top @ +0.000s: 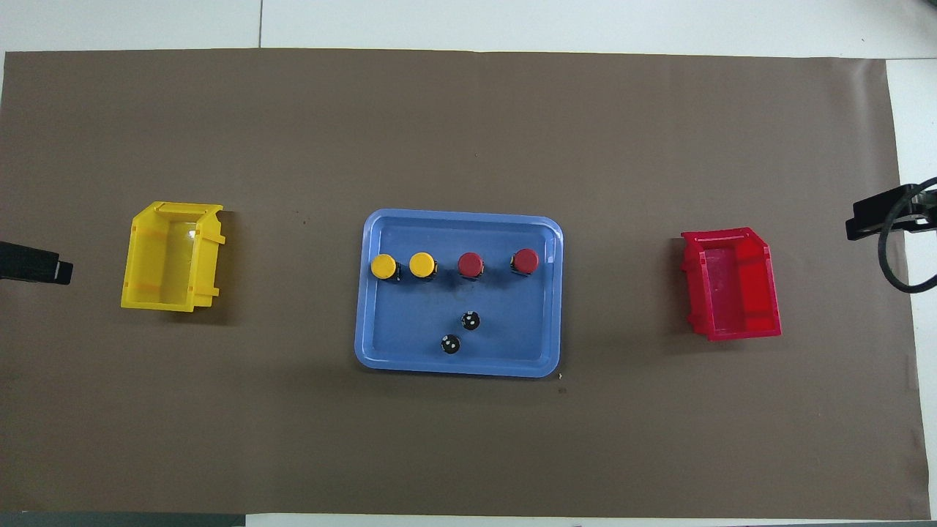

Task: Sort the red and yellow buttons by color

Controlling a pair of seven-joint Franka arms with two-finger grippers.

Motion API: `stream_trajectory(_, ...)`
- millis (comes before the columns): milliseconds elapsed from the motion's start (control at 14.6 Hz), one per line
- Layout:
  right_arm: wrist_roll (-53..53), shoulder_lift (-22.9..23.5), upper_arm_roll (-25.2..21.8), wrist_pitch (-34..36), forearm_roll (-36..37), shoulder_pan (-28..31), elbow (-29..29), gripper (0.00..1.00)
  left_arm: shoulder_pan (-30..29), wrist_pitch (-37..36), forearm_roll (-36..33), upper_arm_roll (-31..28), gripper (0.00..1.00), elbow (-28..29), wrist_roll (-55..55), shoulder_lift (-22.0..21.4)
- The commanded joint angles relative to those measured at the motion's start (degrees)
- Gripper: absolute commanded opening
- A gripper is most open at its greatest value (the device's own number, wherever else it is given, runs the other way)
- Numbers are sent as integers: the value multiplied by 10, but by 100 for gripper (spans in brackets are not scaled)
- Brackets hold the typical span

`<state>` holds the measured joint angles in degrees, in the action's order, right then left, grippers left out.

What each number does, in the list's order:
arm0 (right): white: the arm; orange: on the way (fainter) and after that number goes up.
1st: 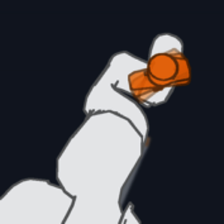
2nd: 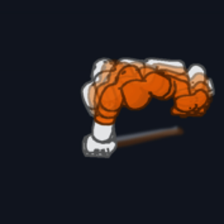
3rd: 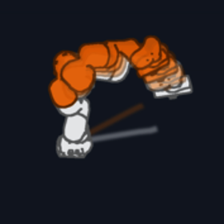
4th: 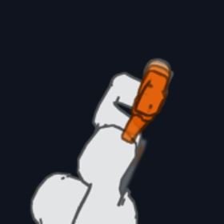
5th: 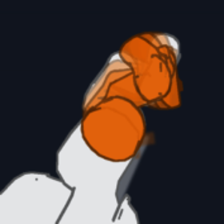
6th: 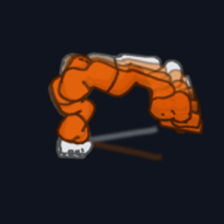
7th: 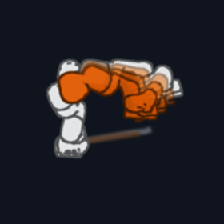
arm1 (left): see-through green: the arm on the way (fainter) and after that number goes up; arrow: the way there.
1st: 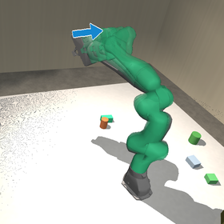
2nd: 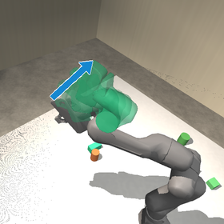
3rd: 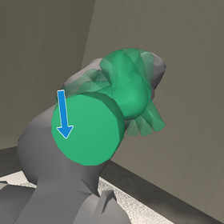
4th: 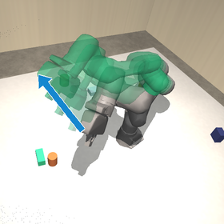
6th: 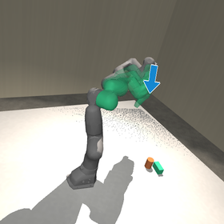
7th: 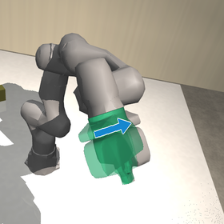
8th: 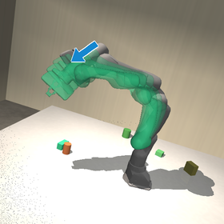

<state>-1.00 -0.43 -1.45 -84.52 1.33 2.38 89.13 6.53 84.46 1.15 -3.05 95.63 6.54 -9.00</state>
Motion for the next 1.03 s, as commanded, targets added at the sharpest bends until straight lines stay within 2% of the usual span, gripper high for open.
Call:
stream_trajectory(0, -15, -10, 0, -6, -7, 3, 10, 100, -4, -1, -11, 4, 100, 3, 0, -8)
stream_trajectory(685, -18, -12, 3, -8, -6, 1, 15, 100, -4, -1, -11, 4, 100, 3, 0, -8)
stream_trajectory(960, 20, 11, 44, 2, -24, 2, -29, 100, -4, -2, -11, 3, 100, 3, -1, -8)
